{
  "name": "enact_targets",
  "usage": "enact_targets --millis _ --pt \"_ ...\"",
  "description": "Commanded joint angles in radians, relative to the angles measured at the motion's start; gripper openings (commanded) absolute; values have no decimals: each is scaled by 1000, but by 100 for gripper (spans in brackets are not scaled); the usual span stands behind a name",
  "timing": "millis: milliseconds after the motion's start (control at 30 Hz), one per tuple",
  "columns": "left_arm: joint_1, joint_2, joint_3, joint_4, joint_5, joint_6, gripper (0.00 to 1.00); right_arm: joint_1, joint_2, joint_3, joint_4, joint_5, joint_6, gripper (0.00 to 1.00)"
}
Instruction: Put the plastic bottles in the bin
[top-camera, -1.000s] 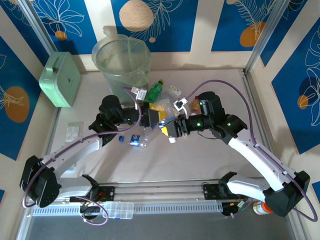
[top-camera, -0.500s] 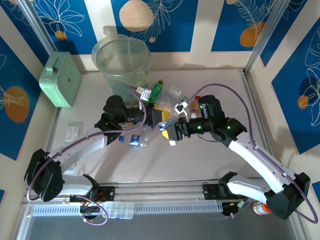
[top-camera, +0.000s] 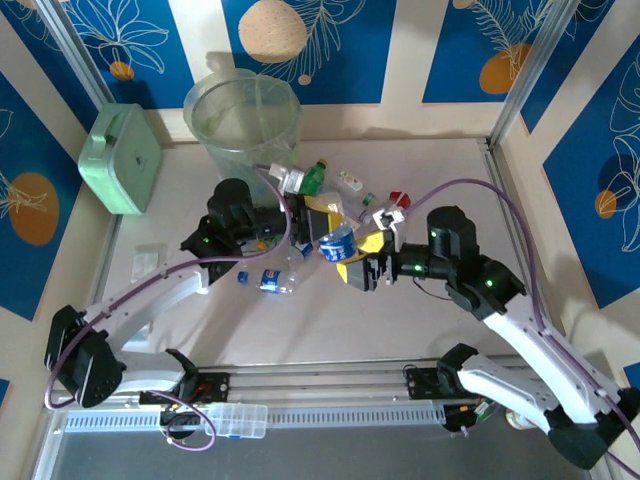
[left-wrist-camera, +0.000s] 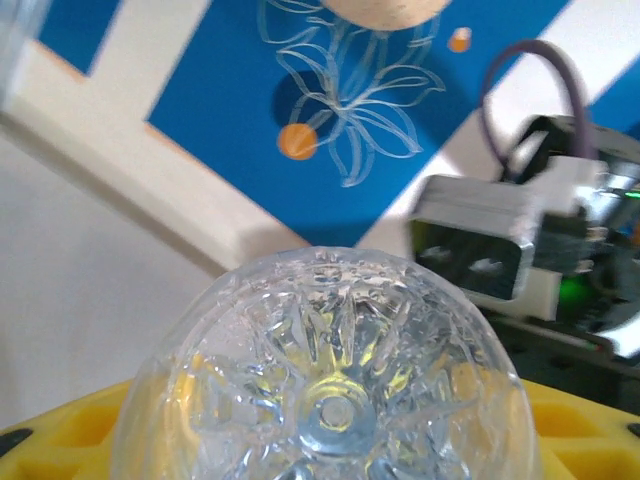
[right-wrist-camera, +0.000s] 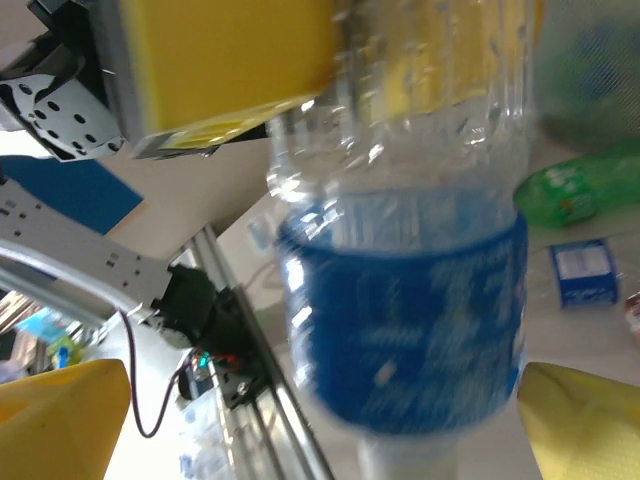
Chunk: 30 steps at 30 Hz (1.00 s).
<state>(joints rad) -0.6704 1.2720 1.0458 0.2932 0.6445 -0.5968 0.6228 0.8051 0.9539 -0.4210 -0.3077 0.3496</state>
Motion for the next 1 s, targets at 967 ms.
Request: enact_targets --millis 967 --pt "394 579 968 -501 -903 374 0 -3 -11 9 -4 127 -31 100"
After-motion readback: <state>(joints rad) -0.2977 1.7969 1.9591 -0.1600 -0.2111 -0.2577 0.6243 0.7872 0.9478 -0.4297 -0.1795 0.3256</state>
